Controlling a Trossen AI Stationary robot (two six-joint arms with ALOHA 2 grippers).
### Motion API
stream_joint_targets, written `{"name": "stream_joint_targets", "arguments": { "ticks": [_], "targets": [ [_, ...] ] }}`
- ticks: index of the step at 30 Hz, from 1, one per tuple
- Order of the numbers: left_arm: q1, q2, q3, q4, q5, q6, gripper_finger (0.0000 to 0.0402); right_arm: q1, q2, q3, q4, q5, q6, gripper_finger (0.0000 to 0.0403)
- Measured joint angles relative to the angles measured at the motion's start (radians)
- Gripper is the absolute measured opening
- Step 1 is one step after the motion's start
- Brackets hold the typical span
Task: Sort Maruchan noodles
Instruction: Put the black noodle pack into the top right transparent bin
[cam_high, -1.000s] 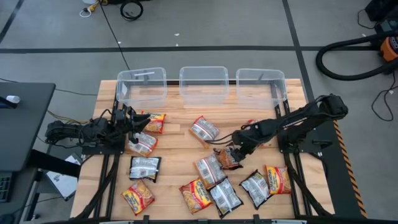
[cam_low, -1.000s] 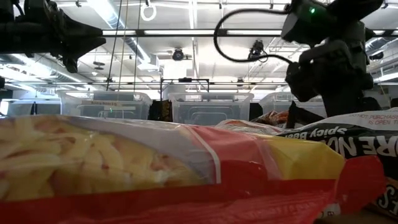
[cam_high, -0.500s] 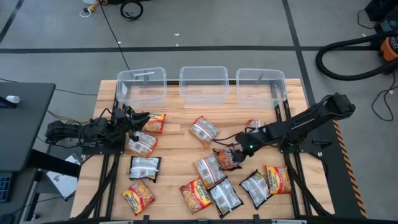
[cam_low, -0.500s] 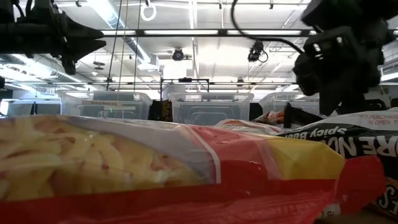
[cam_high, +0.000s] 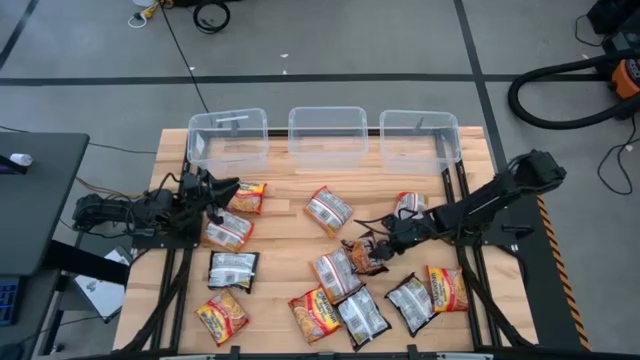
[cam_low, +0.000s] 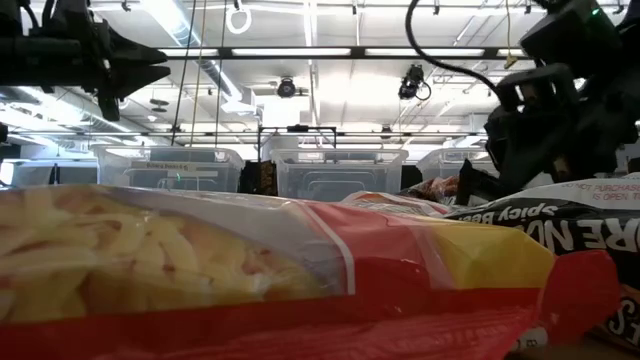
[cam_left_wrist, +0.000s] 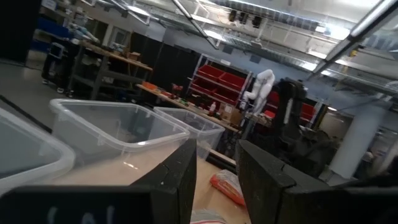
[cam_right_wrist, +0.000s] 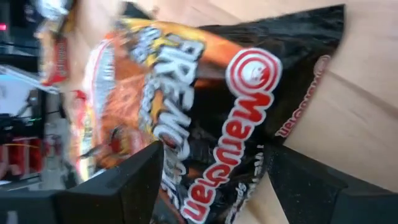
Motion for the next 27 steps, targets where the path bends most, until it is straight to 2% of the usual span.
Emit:
{"name": "stream_joint_targets", "arguments": {
  "ticks": [5, 11, 15, 19, 23, 27],
  "targets": [
    [0.0, 0.0, 0.0, 0.0, -0.029, 0.0, 0.0117, 0.001, 0.083, 0.04, 0.016, 0.037, -0.019, 0.0243],
    [0.0, 0.0, 0.0, 0.0, -0.033, 0.0, 0.0117, -0.003, 0.101, 0.104, -0.033, 0.079, -0.097, 0.0155],
    [0.0, 0.0, 0.0, 0.0, -0.033, 0.0, 0.0117, -0.009, 0.081, 0.161, -0.144, 0.078, -0.145, 0.0089],
    [0.0, 0.0, 0.0, 0.0, -0.033, 0.0, 0.0117, -0.021, 0.036, 0.283, -0.369, 0.078, -0.237, 0.0022],
    [0.0, 0.0, 0.0, -0.001, -0.033, 0.002, 0.0117, -0.048, 0.013, 0.491, -0.707, 0.09, -0.343, 0.0021],
    [0.0, 0.0, 0.0, -0.002, -0.033, 0.008, 0.0117, -0.091, 0.017, 0.755, -1.098, 0.208, -0.4, 0.0023]
  ]
}}
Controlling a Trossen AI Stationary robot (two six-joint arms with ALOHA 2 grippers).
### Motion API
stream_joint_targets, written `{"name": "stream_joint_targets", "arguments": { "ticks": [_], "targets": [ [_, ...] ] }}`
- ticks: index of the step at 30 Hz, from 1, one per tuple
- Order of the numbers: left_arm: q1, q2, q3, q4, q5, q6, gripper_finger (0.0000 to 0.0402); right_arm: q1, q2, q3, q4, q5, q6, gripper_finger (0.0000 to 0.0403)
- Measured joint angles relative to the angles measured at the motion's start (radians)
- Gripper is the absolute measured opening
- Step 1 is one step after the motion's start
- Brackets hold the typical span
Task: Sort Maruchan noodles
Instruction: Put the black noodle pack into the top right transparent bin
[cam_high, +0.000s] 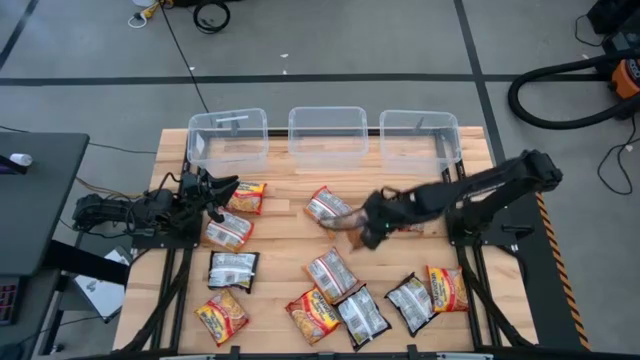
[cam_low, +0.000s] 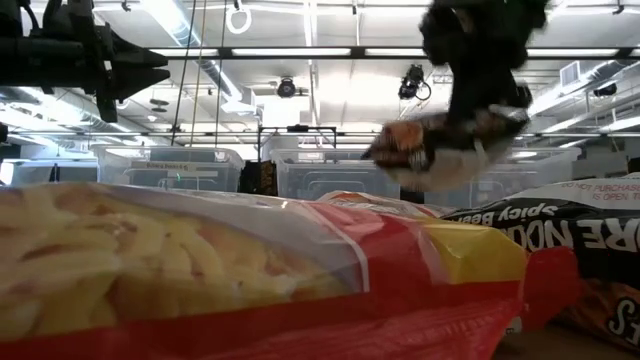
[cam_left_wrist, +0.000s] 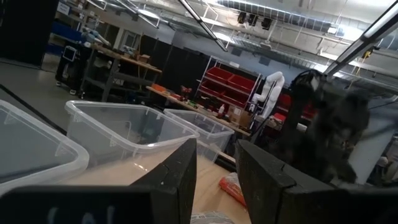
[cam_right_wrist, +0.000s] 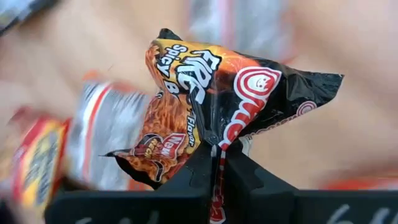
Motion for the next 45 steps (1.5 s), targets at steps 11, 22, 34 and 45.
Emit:
{"name": "stream_joint_targets", "arguments": {
  "ticks": [11, 22, 34, 45],
  "targets": [
    [0.0, 0.0, 0.0, -0.008, 0.018, 0.002, 0.0117, -0.368, 0.001, 0.464, -0.72, 0.335, -0.06, 0.0018],
    [0.0, 0.0, 0.0, -0.001, 0.056, -0.057, 0.0117, -0.766, 0.003, 0.372, -0.746, 0.411, -0.312, 0.0019],
    [-0.002, 0.006, 0.036, 0.087, 0.157, -0.075, 0.0117, -0.92, 0.123, 0.173, -0.598, 0.37, -0.466, 0.0018],
    [-0.002, 0.18, 0.232, -0.007, 0.177, 0.058, 0.0117, -1.032, 0.299, 0.173, -0.548, 0.385, -0.573, 0.0021]
  ]
}}
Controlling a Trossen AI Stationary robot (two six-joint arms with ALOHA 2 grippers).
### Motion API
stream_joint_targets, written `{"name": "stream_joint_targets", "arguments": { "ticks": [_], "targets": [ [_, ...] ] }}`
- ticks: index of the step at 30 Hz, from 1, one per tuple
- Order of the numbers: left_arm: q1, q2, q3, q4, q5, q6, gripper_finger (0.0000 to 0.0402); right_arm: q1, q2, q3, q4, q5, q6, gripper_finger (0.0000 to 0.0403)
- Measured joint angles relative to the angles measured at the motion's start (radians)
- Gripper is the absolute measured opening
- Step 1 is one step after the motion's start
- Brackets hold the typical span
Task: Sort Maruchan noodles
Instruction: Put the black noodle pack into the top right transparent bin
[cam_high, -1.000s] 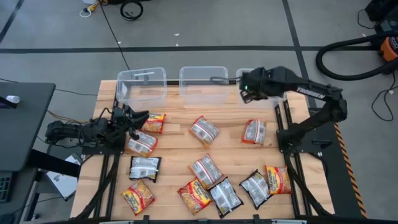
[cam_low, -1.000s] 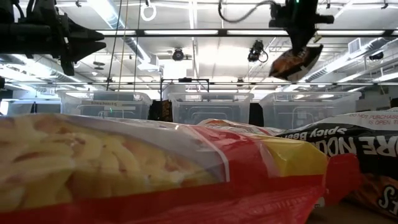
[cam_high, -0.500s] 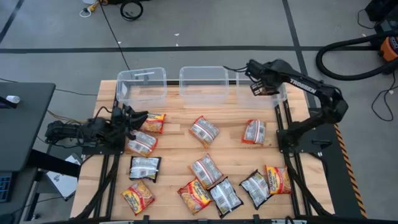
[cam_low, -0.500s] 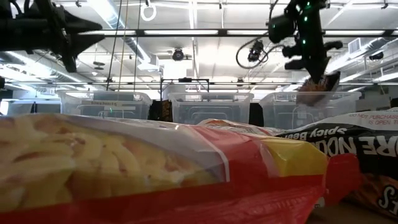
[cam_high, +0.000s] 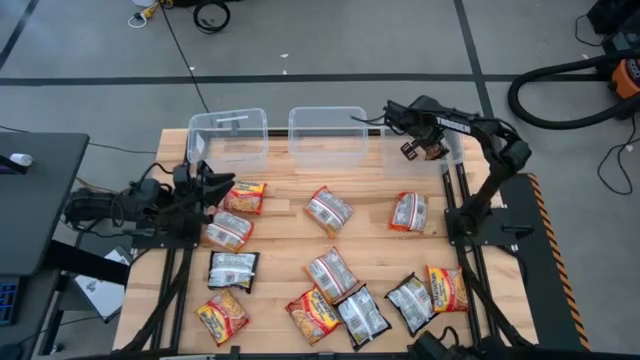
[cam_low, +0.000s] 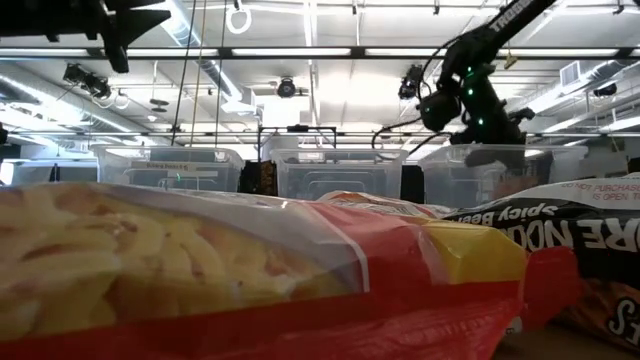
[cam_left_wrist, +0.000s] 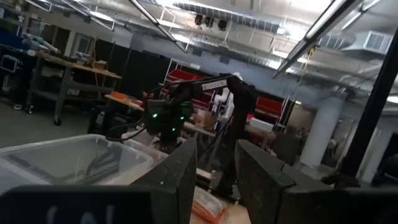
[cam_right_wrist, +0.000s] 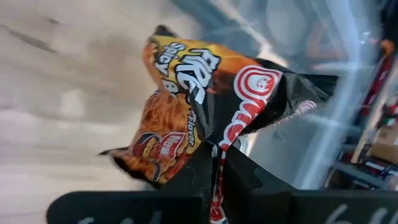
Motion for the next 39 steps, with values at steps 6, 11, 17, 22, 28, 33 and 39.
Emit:
{"name": "stream_joint_targets", "arguments": {
  "ticks": [6, 11, 17, 22, 28, 33, 39],
  "targets": [
    [0.0, 0.092, 0.045, -0.002, 0.0, 0.028, 0.0117, -0.014, 0.013, -0.001, 0.029, 0.02, 0.0, 0.0022],
    [0.0, 0.123, 0.052, -0.001, -0.02, 0.049, 0.0117, -0.055, 0.011, -0.001, 0.052, 0.01, 0.014, 0.0022],
    [0.0, 0.121, 0.052, 0.0, -0.036, 0.049, 0.0117, -0.085, 0.011, -0.003, 0.118, -0.021, 0.053, 0.0022],
    [0.0, 0.121, 0.052, 0.0, -0.039, 0.048, 0.0117, -0.085, 0.011, -0.046, 0.167, 0.007, 0.051, 0.0029],
    [0.0, 0.121, 0.052, 0.0, -0.038, 0.049, 0.0117, -0.07, 0.011, -0.078, 0.182, 0.024, 0.025, 0.0074],
    [0.0, 0.121, 0.052, 0.0, -0.038, 0.047, 0.0117, -0.069, 0.011, -0.079, 0.176, 0.024, 0.006, 0.0118],
    [0.0, 0.121, 0.061, -0.035, -0.038, -0.021, 0.0117, -0.05, -0.017, -0.061, 0.121, 0.033, -0.017, 0.015]
  ]
}}
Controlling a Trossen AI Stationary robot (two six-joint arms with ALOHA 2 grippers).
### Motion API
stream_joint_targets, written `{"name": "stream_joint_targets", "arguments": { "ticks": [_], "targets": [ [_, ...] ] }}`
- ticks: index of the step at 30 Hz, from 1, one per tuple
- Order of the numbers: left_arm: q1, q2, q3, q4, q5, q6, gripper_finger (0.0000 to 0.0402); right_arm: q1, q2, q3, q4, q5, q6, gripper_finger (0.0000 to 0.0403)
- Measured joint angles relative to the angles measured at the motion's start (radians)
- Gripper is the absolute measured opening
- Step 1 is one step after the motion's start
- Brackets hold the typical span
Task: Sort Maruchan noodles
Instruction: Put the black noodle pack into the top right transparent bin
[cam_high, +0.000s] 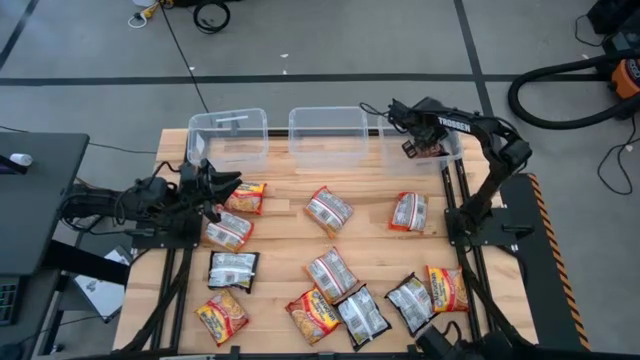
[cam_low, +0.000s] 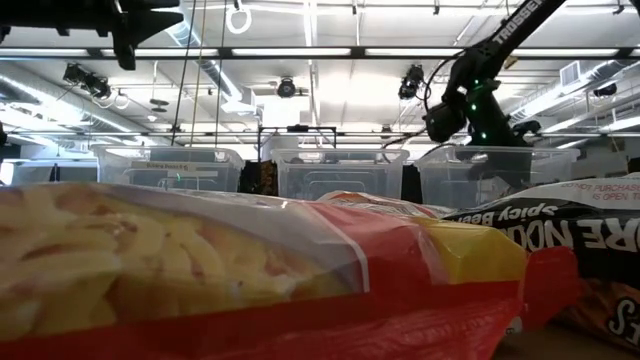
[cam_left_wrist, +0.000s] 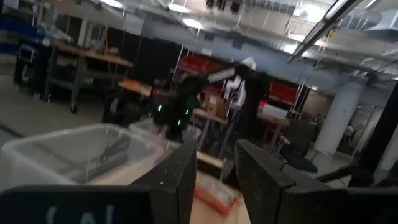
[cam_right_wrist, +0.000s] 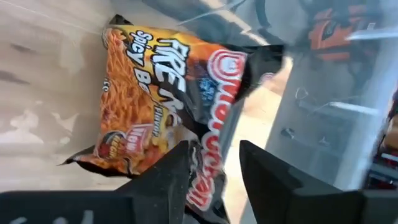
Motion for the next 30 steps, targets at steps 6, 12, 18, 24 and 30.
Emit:
{"name": "stream_joint_targets", "arguments": {
  "ticks": [6, 12, 18, 24, 30],
  "targets": [
    [0.0, 0.009, 0.12, -0.285, -0.022, -0.015, 0.0117, 0.055, -0.128, 0.062, -0.025, 0.029, -0.009, 0.0155],
    [0.0, 0.02, 0.224, -0.48, -0.024, -0.009, 0.0117, 0.214, -0.272, 0.099, -0.023, -0.11, 0.006, 0.0155],
    [0.0, 0.019, 0.24, -0.548, -0.023, -0.009, 0.0117, 0.569, -0.343, 0.1, -0.019, -0.243, 0.133, 0.0154],
    [0.0, 0.019, 0.24, -0.543, -0.03, -0.009, 0.0117, 0.942, -0.296, 0.101, 0.004, -0.339, 0.321, 0.0154],
    [0.001, 0.019, 0.24, -0.542, -0.042, -0.015, 0.0117, 1.213, -0.134, 0.216, 0.004, -0.405, 0.501, 0.0154]
  ]
}}
